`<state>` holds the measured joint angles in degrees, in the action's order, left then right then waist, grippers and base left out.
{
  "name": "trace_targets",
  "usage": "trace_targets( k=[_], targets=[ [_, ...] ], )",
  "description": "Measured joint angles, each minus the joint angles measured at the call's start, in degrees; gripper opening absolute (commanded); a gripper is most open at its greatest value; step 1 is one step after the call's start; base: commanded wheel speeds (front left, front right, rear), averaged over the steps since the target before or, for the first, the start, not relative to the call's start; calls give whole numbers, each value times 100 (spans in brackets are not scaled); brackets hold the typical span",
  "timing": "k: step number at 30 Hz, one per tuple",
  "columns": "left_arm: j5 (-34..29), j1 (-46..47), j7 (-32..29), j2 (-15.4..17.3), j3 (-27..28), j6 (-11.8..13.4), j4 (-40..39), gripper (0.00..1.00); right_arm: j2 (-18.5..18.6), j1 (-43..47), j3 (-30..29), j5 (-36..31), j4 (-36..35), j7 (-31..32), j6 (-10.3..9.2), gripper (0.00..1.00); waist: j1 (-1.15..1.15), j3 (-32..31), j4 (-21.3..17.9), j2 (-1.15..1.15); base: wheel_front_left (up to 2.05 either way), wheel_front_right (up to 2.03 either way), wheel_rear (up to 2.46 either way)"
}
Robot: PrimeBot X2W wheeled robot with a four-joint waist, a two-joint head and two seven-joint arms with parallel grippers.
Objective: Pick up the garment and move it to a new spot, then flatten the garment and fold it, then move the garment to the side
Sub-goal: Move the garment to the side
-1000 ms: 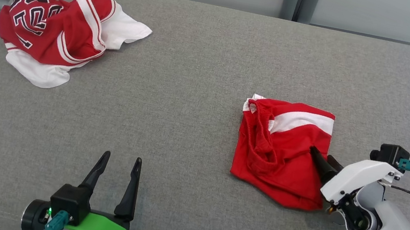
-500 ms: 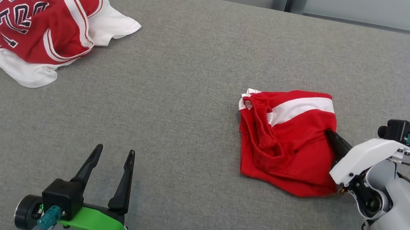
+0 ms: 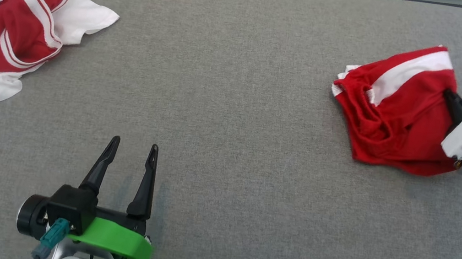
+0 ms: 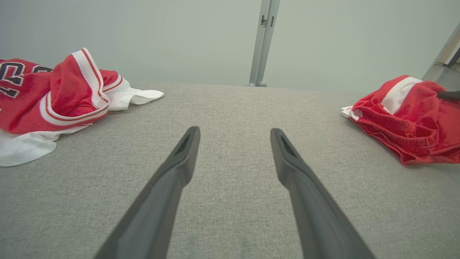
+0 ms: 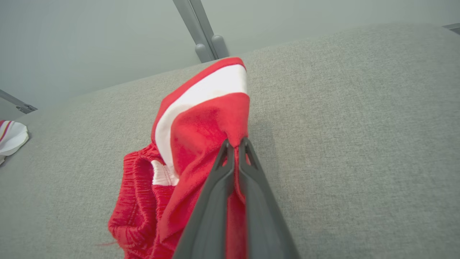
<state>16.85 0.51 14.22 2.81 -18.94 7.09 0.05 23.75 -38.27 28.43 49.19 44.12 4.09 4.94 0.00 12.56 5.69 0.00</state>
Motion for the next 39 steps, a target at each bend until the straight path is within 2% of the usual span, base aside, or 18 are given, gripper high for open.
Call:
trace_targets(
  k=[10,18,21,34,39],
  targets=[
    [-235,463,-109,19,-196,-3,-441,100,583,-859,-159,-164,214,110,-59,0,0,536,-327,0,0,0,0],
    [-396,564,-294,168,-248,-10,-530,100,846,-1238,-93,-448,397,152,-64,0,0,925,-441,0,0,0,0],
    [-446,617,-345,180,-286,-31,-595,100,957,-1317,-92,-500,526,151,-152,0,0,1032,-452,0,0,0,0],
    [-506,743,-556,229,-369,-55,-781,100,1095,-1834,19,-862,842,69,-264,0,0,1310,-356,0,0,0,0],
    [-514,748,-598,236,-372,-55,-823,100,1103,-1961,129,-1068,987,-2,-460,0,0,1389,-302,0,0,0,0]
  ],
)
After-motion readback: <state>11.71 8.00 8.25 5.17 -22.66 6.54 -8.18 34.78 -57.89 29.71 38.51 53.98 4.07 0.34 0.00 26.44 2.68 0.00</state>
